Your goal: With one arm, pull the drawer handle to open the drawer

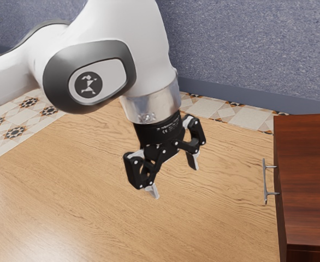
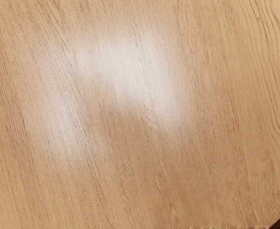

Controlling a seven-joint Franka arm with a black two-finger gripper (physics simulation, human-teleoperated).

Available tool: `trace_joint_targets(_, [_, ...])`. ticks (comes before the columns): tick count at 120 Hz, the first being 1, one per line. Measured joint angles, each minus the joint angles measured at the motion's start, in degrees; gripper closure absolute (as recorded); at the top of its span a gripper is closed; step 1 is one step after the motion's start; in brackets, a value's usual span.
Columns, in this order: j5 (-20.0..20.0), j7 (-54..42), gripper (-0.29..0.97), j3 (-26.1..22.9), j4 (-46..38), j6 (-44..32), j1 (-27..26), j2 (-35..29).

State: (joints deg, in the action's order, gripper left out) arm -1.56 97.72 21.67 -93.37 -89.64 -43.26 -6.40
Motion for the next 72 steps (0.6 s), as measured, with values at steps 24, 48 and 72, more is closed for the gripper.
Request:
trace_joint_targets(24, [0.6,-2.5,0.0,0.2,0.6,-4.7,0.4,4.6])
trace_joint_targets(48, [0.5,-5.3,0.0,0.1,-0.6,-9.9,-0.8,4.8])
trace_joint_targets(72, [0.9,-14.6,0.0,0.2,-0.7,-13.1,-0.7,5.6])
